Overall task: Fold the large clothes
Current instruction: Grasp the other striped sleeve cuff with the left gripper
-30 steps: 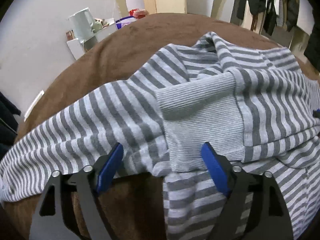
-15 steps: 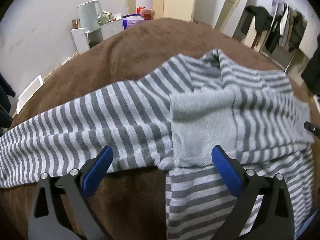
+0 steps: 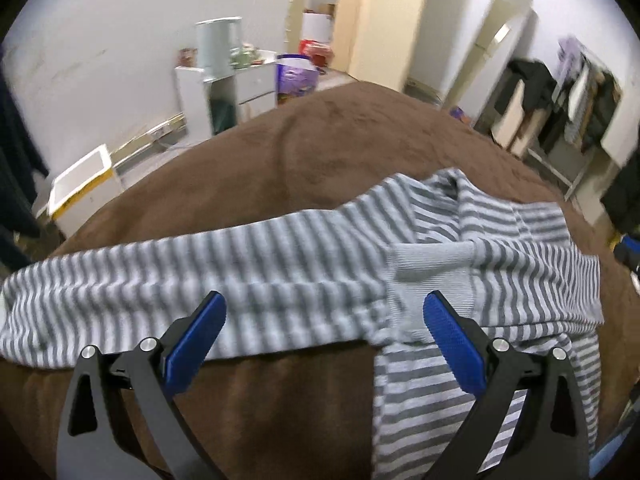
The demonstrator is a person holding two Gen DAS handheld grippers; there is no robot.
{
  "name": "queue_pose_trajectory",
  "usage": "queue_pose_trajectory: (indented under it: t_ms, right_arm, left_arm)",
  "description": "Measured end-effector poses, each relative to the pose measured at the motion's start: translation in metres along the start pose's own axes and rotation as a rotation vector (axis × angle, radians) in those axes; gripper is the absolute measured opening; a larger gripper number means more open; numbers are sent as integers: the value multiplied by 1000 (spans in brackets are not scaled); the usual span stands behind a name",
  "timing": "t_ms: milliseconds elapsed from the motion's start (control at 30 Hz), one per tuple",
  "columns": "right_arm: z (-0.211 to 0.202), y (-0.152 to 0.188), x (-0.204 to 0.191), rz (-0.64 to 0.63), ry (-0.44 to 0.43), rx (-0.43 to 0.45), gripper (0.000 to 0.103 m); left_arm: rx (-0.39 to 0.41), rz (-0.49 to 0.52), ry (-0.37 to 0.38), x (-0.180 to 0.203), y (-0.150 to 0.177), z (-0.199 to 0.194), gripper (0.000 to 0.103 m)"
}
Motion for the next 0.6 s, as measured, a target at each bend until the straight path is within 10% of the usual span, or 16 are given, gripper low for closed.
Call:
queue_pose_trajectory:
  t_ms: [600]
  right_arm:
    - [37, 38, -161, -63, -213, -109, 91]
  left_arm:
    - [20, -259, -360, -232, 63, -68, 96]
Point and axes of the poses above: each gripper's, at about its wrist camera, not at the fingertips, and z roughly the way its jaws point, x to its right, y to its underside, the point moved 4 cm from there along z, roughly the way its jaws point, and after that the axes turned 14 degrees about x, right-handed, at the moved point
